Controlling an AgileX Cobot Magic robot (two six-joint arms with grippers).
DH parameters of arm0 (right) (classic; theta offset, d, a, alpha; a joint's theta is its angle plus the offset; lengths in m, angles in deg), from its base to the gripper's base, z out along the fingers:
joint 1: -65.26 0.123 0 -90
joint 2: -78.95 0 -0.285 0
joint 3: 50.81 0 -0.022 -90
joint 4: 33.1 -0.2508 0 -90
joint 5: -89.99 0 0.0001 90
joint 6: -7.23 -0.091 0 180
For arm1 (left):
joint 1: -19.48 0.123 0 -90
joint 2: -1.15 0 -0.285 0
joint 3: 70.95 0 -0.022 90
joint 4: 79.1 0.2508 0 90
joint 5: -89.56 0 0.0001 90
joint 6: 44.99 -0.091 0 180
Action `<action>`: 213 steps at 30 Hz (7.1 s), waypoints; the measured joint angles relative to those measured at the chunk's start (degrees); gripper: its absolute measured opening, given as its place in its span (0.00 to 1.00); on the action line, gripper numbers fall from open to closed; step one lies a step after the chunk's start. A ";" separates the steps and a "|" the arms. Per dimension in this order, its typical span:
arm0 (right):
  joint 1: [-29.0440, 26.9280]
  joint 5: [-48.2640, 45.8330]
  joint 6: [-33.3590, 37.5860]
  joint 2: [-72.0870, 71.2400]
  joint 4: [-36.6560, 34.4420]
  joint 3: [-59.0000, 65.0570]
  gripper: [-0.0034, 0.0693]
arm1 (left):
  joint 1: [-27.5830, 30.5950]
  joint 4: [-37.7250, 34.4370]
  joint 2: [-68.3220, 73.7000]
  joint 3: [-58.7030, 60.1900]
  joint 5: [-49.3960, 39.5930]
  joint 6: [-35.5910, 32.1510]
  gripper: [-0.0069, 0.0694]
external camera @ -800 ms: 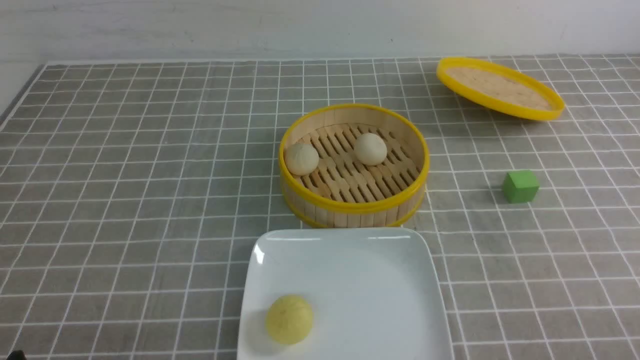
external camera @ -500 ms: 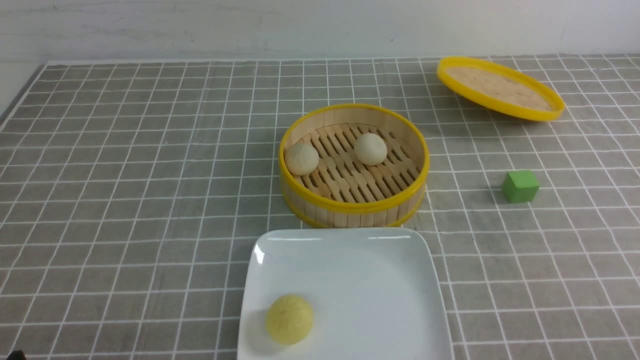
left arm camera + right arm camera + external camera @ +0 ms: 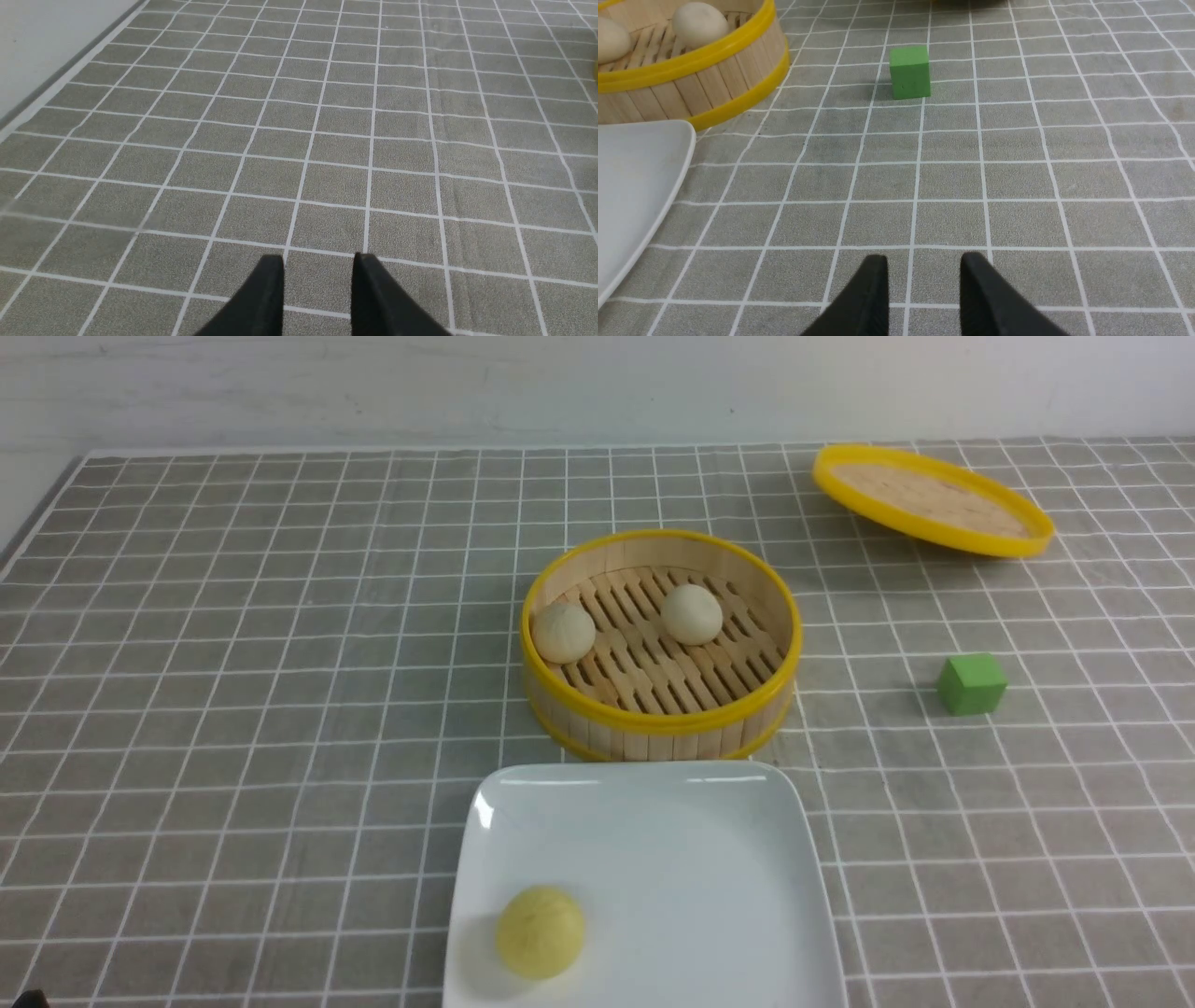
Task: Put the steamed buns into the plate on the grey tablecloth.
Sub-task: 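Reach toward a bun in the bamboo steamer with the right gripper, then move the steamed bun from the bamboo steamer onto the white plate with the right gripper, then reach into the bamboo steamer and grasp a bun with the left gripper, then carry the bun from the bamboo steamer to the plate with the left gripper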
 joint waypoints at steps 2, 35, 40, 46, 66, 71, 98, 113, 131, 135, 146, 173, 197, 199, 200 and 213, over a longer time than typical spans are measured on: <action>0.00 0.00 0.00 0.00 0.00 0.00 0.38 | 0.00 0.00 0.00 0.00 0.00 0.00 0.41; 0.00 3.07 -16.77 0.00 -38.27 0.55 0.37 | 0.00 -44.82 0.00 0.19 3.87 35.03 0.40; 0.00 3.04 -8.98 5.21 -33.96 -10.48 0.19 | 0.00 -44.73 0.00 -6.82 2.51 21.30 0.29; 0.00 -13.97 -3.61 31.26 -22.03 -27.74 0.04 | 0.00 -42.42 14.62 -25.09 -15.30 4.57 0.10; 8.98 -24.14 30.81 93.39 -42.89 -67.59 0.38 | 0.00 -42.32 48.21 -34.56 -29.49 -14.78 0.13; 12.89 -24.24 24.74 104.37 -34.40 -83.39 0.57 | 0.00 -42.32 48.21 -34.56 -28.70 -14.78 0.19; 17.49 -20.80 15.69 115.23 -15.63 -100.18 0.08 | 0.00 -41.98 48.21 -34.56 -26.25 -14.78 0.46; 25.23 -32.41 6.22 97.13 -18.56 -70.00 0.10 | 0.00 -41.80 48.25 -34.56 -26.21 -14.78 0.46; 26.79 -40.78 5.76 96.47 -13.94 -79.59 0.52 | -1.60 -41.00 72.22 -63.44 -36.99 -16.29 0.47; 24.95 -46.78 5.22 91.81 -10.92 -80.42 0.17 | -7.74 -39.86 78.53 -68.63 -35.36 -16.29 0.50; 24.39 -48.08 2.45 77.32 -7.39 -67.87 0.03 | -22.92 -32.00 106.60 -96.75 -32.76 -14.66 0.64; 24.39 -41.16 2.33 74.35 -6.06 -60.58 0.03 | -28.08 -12.79 129.36 -114.77 -30.48 -10.92 0.49; 24.39 -38.77 2.20 67.83 -4.48 -60.58 0.05 | -29.54 -20.90 98.14 -104.95 -48.86 -13.50 0.12; 24.39 -39.83 1.70 65.55 -3.84 -60.58 0.05 | -30.40 -21.53 96.41 -100.26 -48.89 -13.50 0.12; 24.39 -41.03 0.81 63.05 -3.20 -60.58 0.05 | -32.30 -22.39 94.98 -92.35 -47.39 -13.50 0.12; 24.39 -39.49 -6.68 32.89 2.51 -51.09 0.05 | -39.69 -24.39 98.17 -67.90 -18.14 -9.35 0.16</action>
